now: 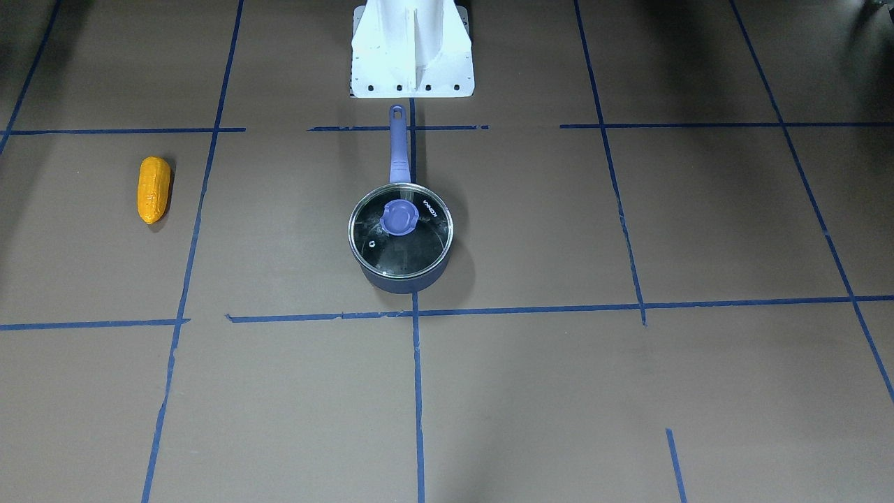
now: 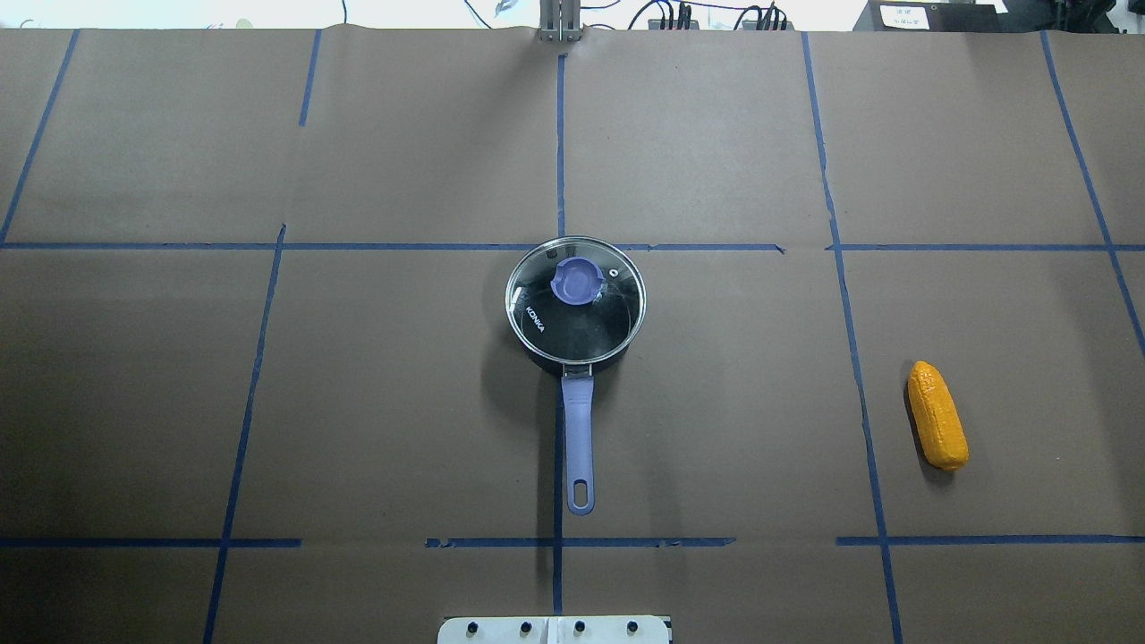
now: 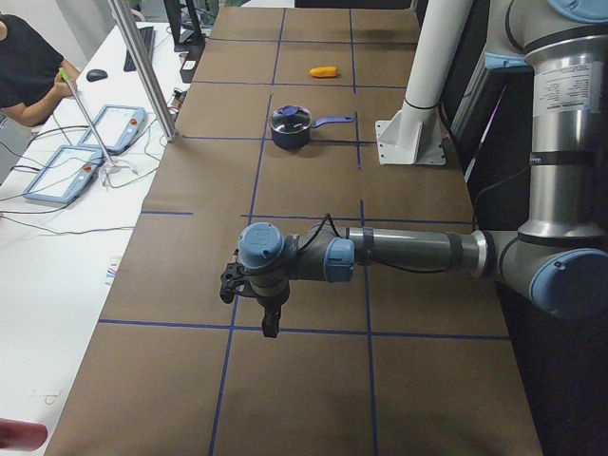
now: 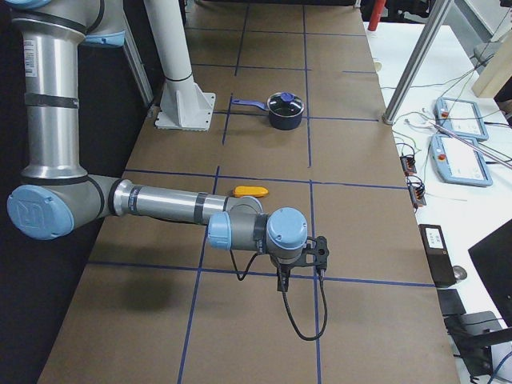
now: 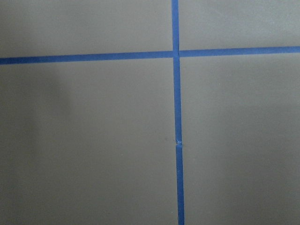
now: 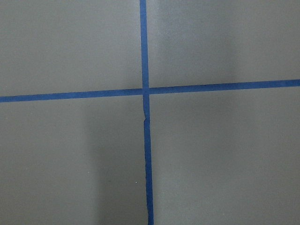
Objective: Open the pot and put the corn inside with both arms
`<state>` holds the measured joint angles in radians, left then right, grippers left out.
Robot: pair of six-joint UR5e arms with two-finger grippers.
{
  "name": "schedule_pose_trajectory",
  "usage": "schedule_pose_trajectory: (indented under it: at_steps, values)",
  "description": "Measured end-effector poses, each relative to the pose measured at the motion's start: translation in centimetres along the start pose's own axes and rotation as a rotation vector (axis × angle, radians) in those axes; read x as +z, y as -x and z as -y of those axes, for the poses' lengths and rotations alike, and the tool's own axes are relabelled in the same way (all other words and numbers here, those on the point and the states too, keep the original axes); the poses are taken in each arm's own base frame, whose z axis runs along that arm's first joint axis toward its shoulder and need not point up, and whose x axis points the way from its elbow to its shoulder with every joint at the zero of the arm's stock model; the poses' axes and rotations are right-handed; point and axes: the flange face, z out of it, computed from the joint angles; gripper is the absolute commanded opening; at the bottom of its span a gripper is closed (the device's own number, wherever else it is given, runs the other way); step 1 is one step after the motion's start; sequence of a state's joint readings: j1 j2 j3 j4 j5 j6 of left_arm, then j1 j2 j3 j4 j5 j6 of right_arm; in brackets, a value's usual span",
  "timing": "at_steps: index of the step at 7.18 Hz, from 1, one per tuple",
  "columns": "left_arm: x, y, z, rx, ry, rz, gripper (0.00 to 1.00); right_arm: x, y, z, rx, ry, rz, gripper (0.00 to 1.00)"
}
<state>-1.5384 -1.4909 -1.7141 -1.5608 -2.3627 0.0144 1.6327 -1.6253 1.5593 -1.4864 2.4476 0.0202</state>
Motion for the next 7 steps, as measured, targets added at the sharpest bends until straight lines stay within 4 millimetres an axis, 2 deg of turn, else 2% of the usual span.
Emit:
schedule_pose_trajectory:
  at_steps: [1, 3, 4, 6, 7]
  values:
    - [-1.5, -2.6, 0.3, 0.017, -0.024, 0.002, 1.00, 0.0, 0.1, 0.1, 0.000, -0.001, 0.000, 1.00]
    - [-4.5, -11.0, 0.2, 0.054, -0.034, -0.001, 1.00, -0.1, 0.2, 0.2, -0.002, -0.002, 0.000, 1.00]
    - [-5.7, -16.6, -0.1, 0.072, -0.038, 0.004, 1.00, -0.1, 0.2, 0.3, -0.003, -0.002, 0.002, 1.00]
    - [-6.3, -28.6, 0.0, 0.056, -0.039, 0.015, 1.00, -0.1, 0.3, 0.3, -0.004, -0.002, 0.004, 1.00]
    - [-6.6, -34.8, 0.6, 0.013, -0.028, -0.006, 1.00, -0.1, 0.3, 0.4, -0.004, -0.002, 0.006, 1.00]
